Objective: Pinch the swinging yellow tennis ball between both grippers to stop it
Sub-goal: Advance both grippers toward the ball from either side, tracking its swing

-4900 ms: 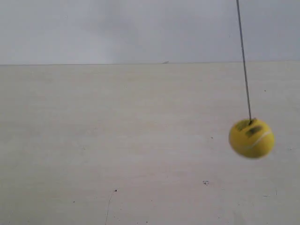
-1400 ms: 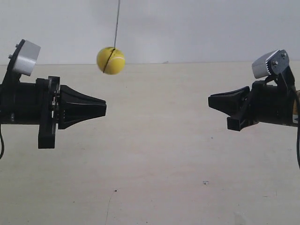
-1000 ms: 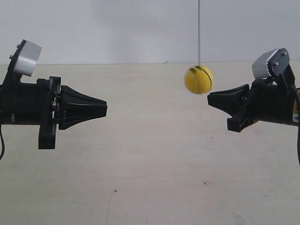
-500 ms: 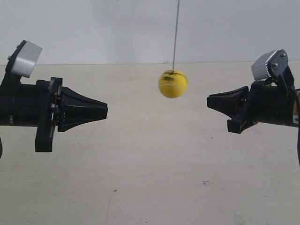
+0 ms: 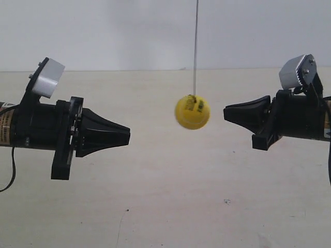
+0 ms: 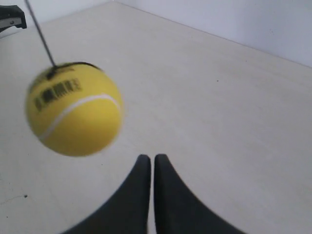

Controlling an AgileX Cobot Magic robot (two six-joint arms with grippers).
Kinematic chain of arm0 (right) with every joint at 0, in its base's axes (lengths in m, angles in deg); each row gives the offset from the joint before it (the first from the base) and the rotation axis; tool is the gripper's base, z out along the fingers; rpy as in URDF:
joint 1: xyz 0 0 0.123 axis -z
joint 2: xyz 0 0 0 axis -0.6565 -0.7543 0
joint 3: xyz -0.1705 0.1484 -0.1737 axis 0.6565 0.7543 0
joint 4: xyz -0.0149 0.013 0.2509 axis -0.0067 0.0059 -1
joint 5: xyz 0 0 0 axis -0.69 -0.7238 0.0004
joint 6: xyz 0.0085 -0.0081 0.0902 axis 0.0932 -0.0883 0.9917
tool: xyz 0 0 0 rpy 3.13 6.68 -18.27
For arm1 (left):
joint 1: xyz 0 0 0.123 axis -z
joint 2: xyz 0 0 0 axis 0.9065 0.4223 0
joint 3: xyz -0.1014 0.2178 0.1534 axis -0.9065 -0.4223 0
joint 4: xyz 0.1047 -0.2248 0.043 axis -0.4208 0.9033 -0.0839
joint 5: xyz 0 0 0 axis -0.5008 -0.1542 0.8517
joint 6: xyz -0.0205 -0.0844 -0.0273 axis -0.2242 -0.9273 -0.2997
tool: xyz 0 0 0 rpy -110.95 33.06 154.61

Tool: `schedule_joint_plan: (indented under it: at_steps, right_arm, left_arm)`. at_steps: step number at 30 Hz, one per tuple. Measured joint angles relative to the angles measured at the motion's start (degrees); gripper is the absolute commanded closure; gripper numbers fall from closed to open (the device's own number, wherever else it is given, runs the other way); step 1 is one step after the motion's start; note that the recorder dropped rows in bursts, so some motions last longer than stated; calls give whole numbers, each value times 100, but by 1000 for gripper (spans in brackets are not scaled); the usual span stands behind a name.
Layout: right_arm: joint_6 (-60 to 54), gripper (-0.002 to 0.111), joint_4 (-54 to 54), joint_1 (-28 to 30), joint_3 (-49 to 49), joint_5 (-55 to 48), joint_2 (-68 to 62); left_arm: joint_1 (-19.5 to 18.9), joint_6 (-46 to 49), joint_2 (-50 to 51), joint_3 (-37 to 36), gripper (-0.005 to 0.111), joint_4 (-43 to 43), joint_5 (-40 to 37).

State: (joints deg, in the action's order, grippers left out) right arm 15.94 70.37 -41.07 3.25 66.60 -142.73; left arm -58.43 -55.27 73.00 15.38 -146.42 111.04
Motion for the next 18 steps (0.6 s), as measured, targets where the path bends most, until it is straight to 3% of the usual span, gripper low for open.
schedule_joint_plan:
  at_steps: [18]
  right_arm:
    - [-20,108,12,0,0,381,0]
  left_arm:
    - [8,136,0,119,102,133,0]
